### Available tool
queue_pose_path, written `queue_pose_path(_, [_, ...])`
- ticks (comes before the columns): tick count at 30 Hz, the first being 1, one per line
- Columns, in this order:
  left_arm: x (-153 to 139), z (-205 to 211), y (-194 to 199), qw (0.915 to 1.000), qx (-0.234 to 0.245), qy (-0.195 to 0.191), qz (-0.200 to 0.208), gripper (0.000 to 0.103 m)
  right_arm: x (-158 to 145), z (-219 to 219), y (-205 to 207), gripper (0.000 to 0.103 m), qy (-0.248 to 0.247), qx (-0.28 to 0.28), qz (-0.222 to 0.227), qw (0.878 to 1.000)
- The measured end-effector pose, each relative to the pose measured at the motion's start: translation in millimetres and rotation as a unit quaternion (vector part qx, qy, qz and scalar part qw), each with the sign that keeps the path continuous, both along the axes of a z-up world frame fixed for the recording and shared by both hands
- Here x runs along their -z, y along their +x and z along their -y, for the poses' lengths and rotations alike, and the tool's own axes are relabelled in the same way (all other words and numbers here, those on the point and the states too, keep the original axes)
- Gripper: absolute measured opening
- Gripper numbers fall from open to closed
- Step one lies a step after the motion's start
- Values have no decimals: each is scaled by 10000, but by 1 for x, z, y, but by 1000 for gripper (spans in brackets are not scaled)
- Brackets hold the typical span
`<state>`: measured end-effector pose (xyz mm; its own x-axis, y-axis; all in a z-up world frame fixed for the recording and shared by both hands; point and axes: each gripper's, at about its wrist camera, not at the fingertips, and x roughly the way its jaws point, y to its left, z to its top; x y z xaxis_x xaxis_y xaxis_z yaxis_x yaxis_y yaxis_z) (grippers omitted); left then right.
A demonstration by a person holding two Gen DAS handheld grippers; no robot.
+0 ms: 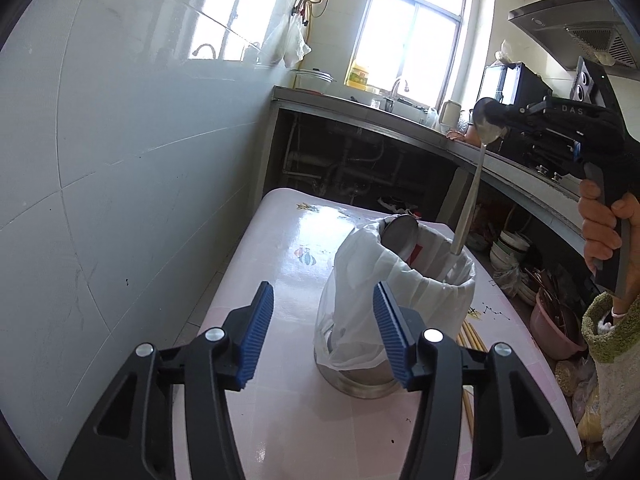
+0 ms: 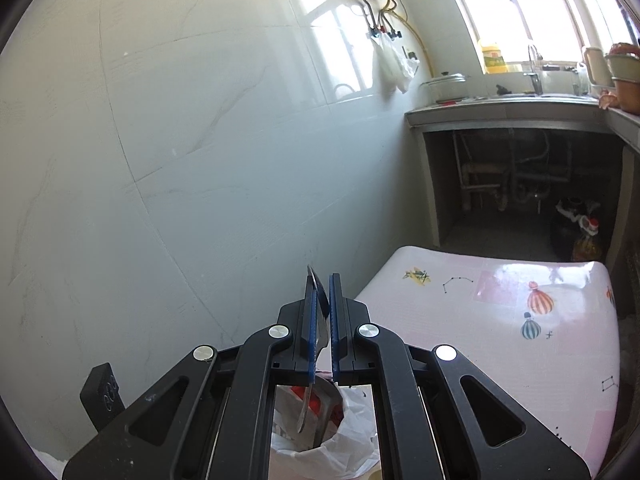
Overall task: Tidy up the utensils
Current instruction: 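Lower the left spoon into the holder and open the left gripper while the right gripper hovers nearby, then lower the small steel spoon into the holder and open the right gripper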
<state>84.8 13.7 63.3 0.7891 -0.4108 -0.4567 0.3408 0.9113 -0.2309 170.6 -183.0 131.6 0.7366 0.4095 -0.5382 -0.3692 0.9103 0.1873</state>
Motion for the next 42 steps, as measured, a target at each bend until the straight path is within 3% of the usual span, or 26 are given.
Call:
queue_pose_path(13, [6,1,0,9998,-69,140,93,61,54,-31,-3,4,-1032,-126,-200,9944])
queue_pose_path(27, [17,10,-11,9999,-89,100,-62,67,76,-30,-27,6,-1456,-234,-417,9882])
queue_pose_path(31, [18,11,-19,9999,-105,54,-109,71,71,-27,-34,7,-1401,-234,-387,9891])
queue_pose_path(42, [15,17,-38,9994,-194,250,-101,74,33,13,-81,30,-776,45,-72,9970])
